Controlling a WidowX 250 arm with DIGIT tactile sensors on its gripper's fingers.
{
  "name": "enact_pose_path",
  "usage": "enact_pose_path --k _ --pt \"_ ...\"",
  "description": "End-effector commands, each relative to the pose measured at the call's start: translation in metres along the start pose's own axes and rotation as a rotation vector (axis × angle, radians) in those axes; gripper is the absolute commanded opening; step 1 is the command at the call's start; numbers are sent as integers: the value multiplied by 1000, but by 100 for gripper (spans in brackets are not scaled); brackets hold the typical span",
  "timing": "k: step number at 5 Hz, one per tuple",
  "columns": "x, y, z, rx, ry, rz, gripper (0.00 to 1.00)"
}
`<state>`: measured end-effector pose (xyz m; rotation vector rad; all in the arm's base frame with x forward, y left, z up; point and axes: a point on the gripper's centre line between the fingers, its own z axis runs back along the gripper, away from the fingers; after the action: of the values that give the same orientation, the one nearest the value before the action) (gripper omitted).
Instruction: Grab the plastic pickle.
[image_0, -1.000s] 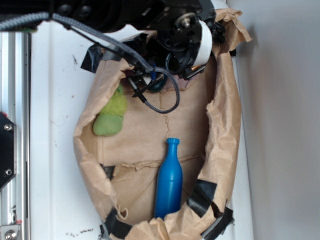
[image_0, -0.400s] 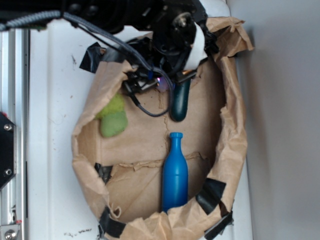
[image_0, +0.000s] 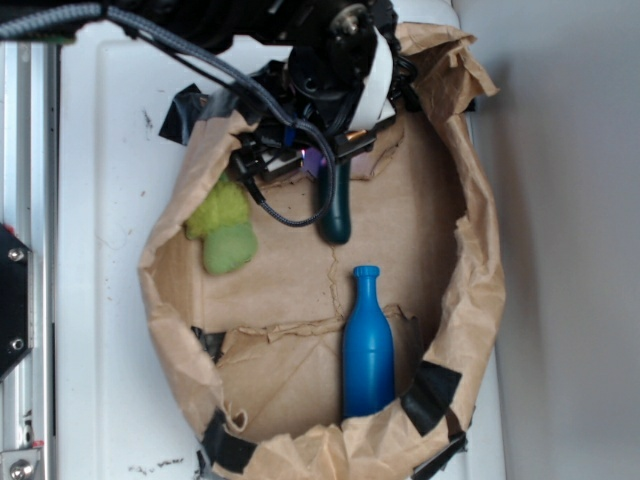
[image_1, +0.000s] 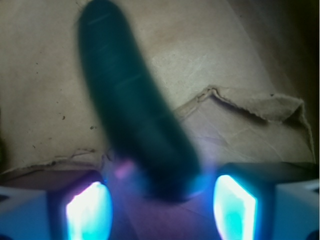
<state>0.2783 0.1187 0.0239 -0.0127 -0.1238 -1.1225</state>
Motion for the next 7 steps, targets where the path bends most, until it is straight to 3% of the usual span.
enact_pose_path --k 1,4,5,7 --pt "5 22 36 41 0 59 100" --pt "4 21 61 26 -36 60 100" --pt "8 8 62 86 -34 18 100" --pt "29 2 46 79 -27 8 100"
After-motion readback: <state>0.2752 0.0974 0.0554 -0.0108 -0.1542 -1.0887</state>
